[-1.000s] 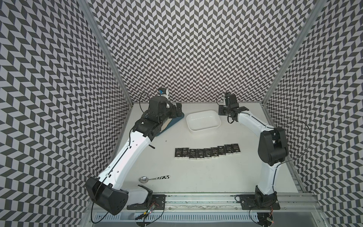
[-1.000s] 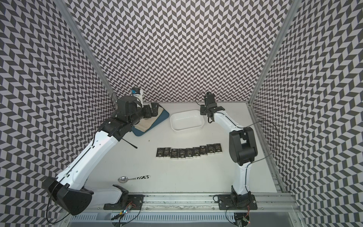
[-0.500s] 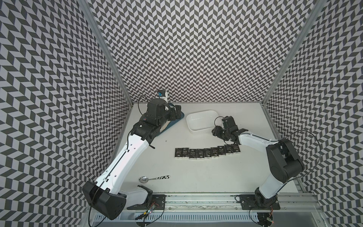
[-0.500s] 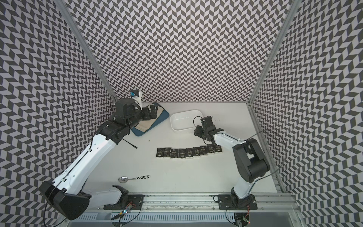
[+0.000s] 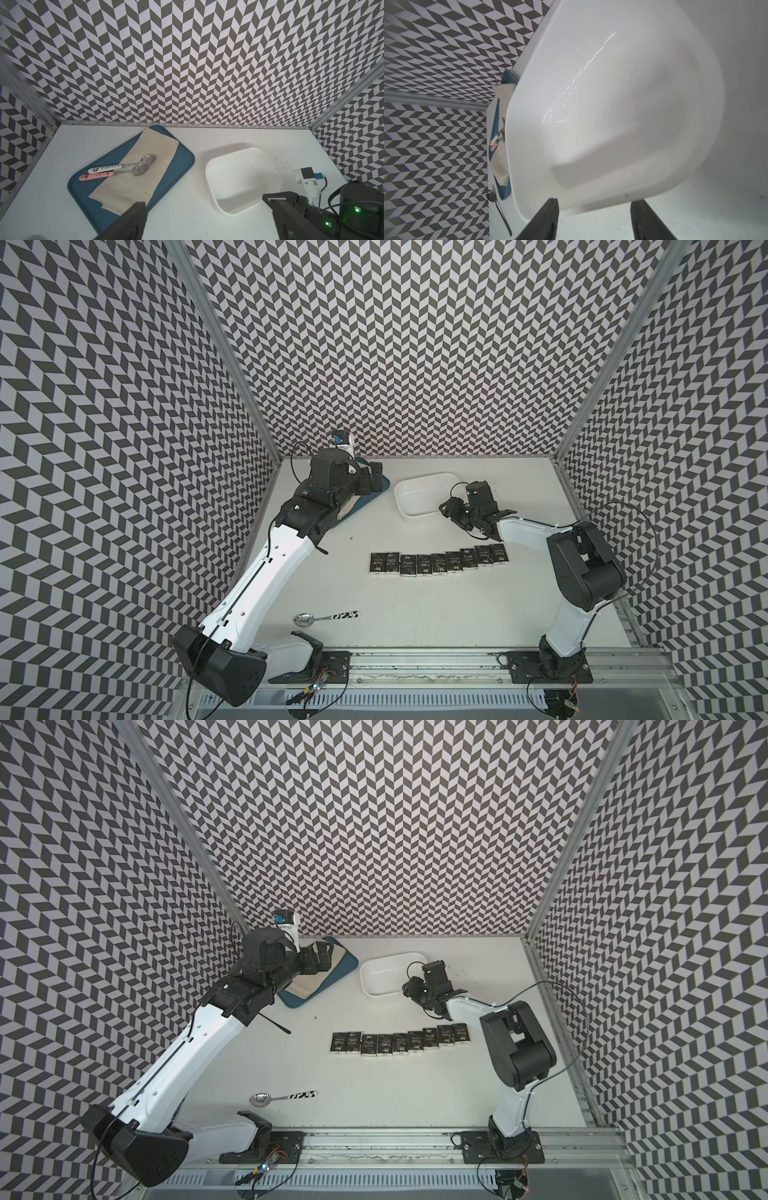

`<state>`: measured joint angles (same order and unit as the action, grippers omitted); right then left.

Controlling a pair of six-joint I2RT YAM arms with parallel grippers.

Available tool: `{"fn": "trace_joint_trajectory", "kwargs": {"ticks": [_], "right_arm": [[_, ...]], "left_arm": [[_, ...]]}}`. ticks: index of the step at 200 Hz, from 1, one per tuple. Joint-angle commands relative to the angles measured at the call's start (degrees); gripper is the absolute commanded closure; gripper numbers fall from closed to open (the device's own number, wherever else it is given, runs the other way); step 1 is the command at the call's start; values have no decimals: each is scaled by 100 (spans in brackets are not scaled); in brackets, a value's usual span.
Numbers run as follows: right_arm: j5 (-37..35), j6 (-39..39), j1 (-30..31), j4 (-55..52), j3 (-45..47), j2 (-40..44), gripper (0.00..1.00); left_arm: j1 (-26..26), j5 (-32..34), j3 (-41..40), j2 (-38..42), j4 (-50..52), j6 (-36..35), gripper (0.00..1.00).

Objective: Take the pocket tissues out of the storage box
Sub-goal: Adjust the storage box at the center of the board.

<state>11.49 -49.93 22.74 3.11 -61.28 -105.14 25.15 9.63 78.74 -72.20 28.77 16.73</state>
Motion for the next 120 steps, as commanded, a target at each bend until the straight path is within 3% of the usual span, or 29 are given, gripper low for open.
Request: {"fn": "trace_joint_trajectory", "kwargs": {"ticks": [1, 60, 120], "right_arm": [[101, -111, -119, 313, -252, -152, 44], [-104, 407, -412, -317, -738, -464, 72], [-25, 812, -762, -683, -1088, -782, 79]], "left_arm": [[-8, 135, 128, 13, -6, -116, 1], [-36, 187, 150, 14, -12, -119, 1], [-42, 162, 159, 13, -12, -110, 1]]}}
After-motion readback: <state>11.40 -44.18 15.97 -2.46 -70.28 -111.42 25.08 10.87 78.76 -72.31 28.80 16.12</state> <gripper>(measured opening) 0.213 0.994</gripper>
